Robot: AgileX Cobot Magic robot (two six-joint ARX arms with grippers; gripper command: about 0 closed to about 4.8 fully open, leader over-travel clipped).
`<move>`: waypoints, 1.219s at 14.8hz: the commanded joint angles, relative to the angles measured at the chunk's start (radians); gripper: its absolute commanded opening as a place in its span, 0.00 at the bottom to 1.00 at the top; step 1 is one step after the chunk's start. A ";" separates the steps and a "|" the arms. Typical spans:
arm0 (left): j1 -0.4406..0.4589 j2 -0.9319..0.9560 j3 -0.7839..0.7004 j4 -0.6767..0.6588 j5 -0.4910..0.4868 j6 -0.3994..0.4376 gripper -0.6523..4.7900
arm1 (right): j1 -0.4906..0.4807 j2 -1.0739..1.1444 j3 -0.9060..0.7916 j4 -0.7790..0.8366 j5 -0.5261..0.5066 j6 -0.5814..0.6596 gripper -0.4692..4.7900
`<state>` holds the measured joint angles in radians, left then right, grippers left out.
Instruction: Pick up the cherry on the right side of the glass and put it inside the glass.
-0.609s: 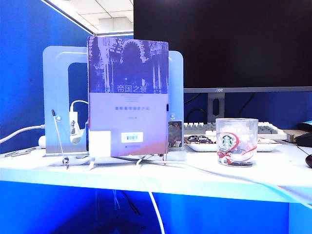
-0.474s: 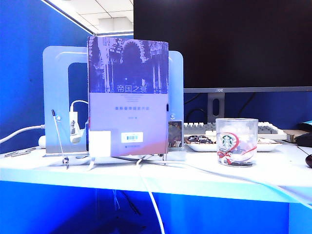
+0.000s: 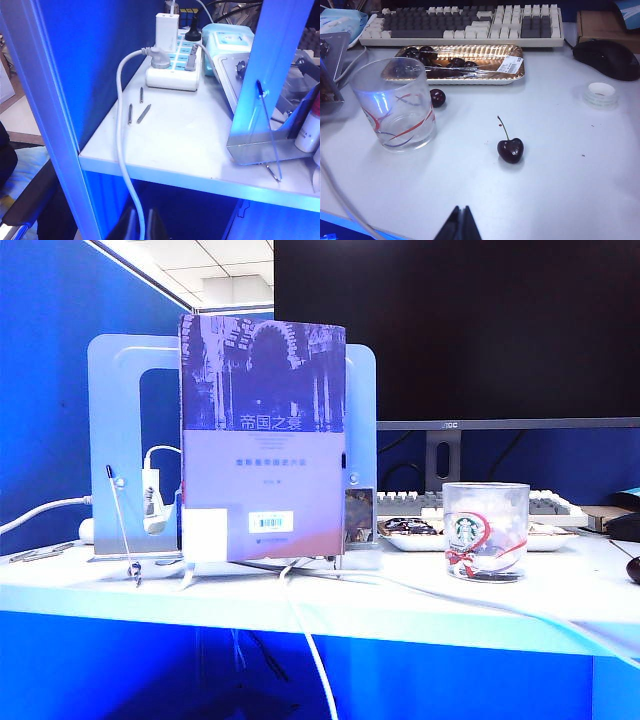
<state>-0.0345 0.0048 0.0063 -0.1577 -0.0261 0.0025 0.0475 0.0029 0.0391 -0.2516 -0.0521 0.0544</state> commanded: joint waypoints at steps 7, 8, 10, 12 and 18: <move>0.000 -0.003 -0.001 -0.012 0.005 -0.003 0.22 | -0.002 0.027 0.185 0.170 -0.001 0.318 0.09; 0.000 -0.003 -0.001 -0.012 0.004 -0.003 0.22 | -0.002 0.057 0.240 0.140 0.002 0.316 0.09; 0.001 -0.003 -0.001 -0.012 0.004 -0.003 0.22 | -0.002 0.235 0.431 0.032 -0.003 0.257 0.09; 0.000 -0.003 -0.001 -0.012 0.005 -0.003 0.22 | -0.002 0.422 0.595 -0.092 -0.014 0.161 0.09; 0.001 -0.003 -0.001 -0.012 0.005 -0.003 0.22 | -0.003 1.106 1.041 -0.553 0.037 0.121 0.09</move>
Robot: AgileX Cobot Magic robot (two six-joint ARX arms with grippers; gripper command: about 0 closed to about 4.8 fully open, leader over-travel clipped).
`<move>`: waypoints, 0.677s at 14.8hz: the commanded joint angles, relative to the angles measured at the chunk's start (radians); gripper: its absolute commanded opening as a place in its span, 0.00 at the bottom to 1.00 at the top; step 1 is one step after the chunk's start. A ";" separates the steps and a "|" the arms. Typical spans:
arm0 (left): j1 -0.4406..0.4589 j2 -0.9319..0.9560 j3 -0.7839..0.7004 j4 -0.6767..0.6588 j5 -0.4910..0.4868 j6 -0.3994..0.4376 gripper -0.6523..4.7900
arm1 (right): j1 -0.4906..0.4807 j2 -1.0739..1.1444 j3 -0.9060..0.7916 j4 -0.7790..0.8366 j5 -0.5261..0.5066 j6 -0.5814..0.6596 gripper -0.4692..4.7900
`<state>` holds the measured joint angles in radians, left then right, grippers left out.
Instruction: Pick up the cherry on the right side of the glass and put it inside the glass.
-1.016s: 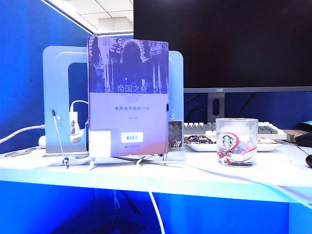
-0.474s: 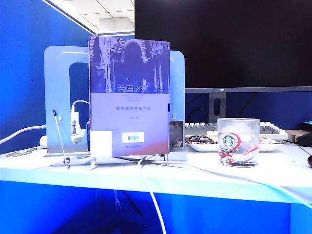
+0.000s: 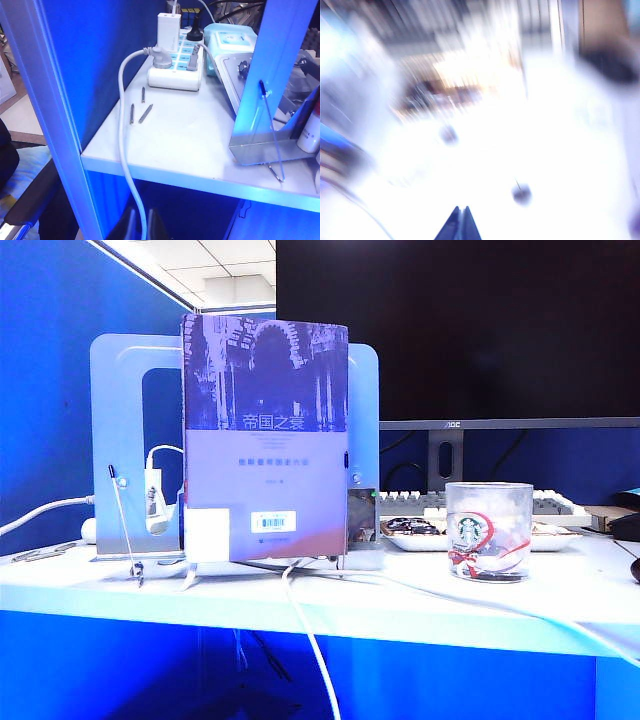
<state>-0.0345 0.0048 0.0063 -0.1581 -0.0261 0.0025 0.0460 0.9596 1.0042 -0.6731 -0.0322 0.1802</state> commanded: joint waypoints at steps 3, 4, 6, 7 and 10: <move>0.001 -0.003 -0.001 -0.012 0.004 -0.003 0.22 | -0.002 0.359 0.102 -0.190 0.009 0.018 0.09; 0.001 -0.003 -0.001 -0.012 0.005 -0.003 0.22 | -0.002 0.399 0.102 -0.191 0.012 0.016 0.09; 0.000 -0.003 -0.001 -0.012 0.005 -0.003 0.22 | -0.002 0.447 0.102 -0.143 0.037 0.001 0.09; 0.000 -0.003 -0.001 -0.012 0.005 -0.003 0.22 | -0.002 0.454 0.102 -0.109 0.053 -0.004 0.09; 0.000 -0.003 -0.001 -0.012 0.004 -0.003 0.22 | -0.002 0.463 0.102 -0.004 0.123 -0.067 1.00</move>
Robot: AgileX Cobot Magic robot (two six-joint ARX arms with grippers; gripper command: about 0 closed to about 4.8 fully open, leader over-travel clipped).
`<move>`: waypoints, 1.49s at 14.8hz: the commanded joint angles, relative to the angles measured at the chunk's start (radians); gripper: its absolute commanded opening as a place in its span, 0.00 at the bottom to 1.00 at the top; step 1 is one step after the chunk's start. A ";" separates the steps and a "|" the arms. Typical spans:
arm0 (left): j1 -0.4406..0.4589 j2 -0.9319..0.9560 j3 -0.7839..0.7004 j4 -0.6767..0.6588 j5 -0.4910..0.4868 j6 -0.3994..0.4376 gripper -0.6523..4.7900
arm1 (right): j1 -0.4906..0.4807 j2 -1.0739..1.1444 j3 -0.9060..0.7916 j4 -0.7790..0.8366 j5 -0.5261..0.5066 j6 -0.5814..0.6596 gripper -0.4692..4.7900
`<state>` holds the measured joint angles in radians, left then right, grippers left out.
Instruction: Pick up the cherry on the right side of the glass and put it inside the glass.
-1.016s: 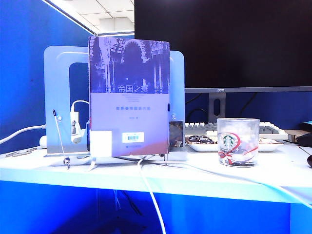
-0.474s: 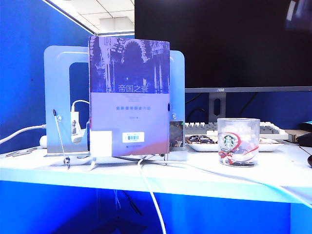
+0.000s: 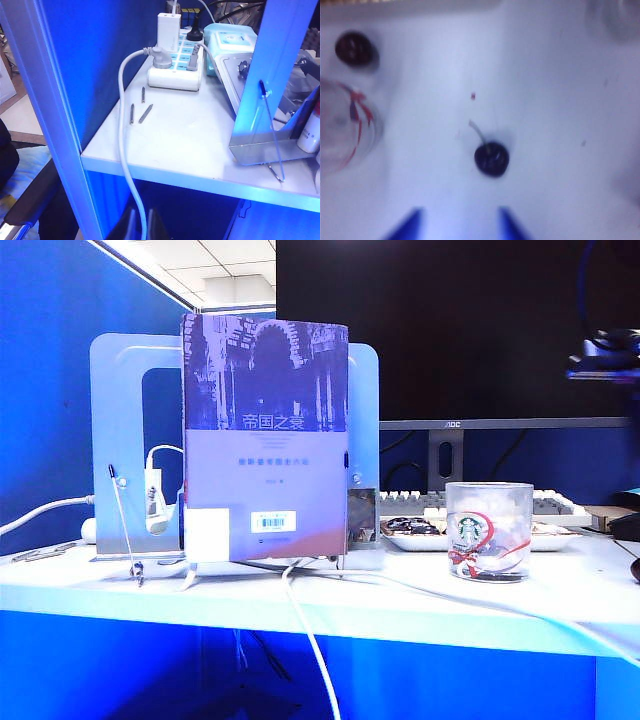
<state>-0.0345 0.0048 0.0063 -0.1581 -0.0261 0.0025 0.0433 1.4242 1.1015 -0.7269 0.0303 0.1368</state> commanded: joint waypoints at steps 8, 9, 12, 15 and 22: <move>0.000 -0.003 -0.001 -0.012 0.004 -0.003 0.22 | -0.006 0.174 0.005 0.040 0.076 -0.044 1.00; 0.000 -0.003 -0.001 -0.012 0.005 -0.003 0.22 | -0.006 0.195 0.005 0.040 0.076 -0.045 1.00; 0.000 -0.003 -0.001 -0.012 0.004 -0.003 0.22 | -0.006 0.223 0.005 0.045 0.078 -0.045 1.00; 0.000 -0.003 -0.001 -0.012 0.004 -0.003 0.22 | -0.007 0.263 0.005 0.051 0.080 -0.054 1.00; 0.000 -0.003 -0.001 -0.012 0.004 -0.003 0.22 | -0.010 0.286 0.005 0.100 0.088 -0.055 0.78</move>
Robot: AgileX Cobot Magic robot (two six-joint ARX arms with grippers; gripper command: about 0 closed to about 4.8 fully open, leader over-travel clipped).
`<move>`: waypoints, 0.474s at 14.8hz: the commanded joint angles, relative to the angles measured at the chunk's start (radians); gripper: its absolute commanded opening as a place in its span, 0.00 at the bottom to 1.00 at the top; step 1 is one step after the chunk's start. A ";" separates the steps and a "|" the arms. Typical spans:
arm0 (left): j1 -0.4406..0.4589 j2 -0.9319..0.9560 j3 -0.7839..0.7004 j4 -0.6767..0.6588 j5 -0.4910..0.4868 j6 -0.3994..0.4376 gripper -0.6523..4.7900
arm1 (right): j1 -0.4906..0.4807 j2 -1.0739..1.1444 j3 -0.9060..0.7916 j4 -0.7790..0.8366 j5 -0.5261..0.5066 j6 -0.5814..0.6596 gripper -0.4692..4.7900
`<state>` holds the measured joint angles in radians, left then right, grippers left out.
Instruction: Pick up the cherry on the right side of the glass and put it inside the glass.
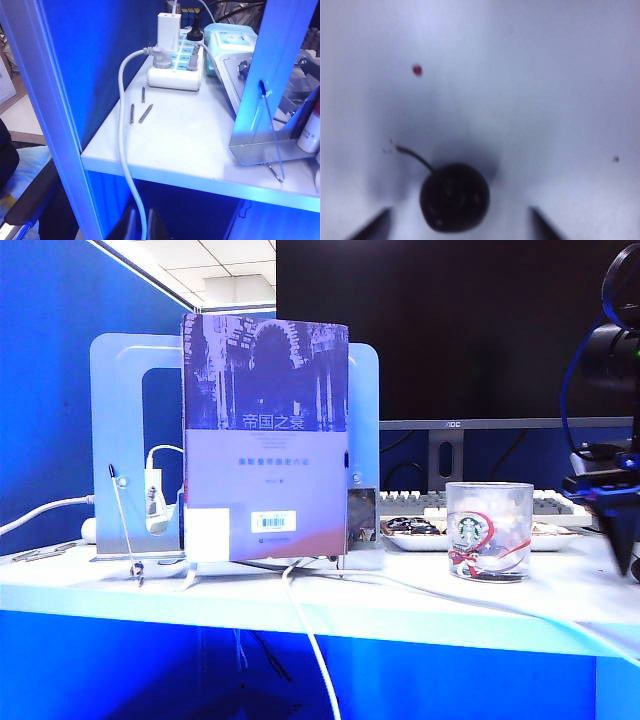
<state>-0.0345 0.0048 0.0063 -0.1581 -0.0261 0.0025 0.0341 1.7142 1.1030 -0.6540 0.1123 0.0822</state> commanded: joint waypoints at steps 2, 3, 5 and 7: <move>0.000 -0.003 -0.001 -0.012 0.005 -0.003 0.22 | -0.001 -0.004 0.003 0.029 0.016 -0.001 0.78; 0.000 -0.003 -0.001 -0.012 0.005 -0.003 0.22 | -0.001 -0.004 0.003 0.027 0.026 -0.001 0.76; 0.000 -0.003 -0.001 -0.012 0.005 -0.003 0.22 | -0.001 -0.004 0.003 0.026 0.026 -0.001 0.64; 0.000 -0.003 -0.001 -0.012 0.004 -0.003 0.22 | -0.001 -0.004 0.003 0.026 0.025 -0.002 0.58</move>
<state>-0.0345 0.0048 0.0063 -0.1581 -0.0261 0.0025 0.0338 1.7145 1.1030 -0.6350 0.1322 0.0814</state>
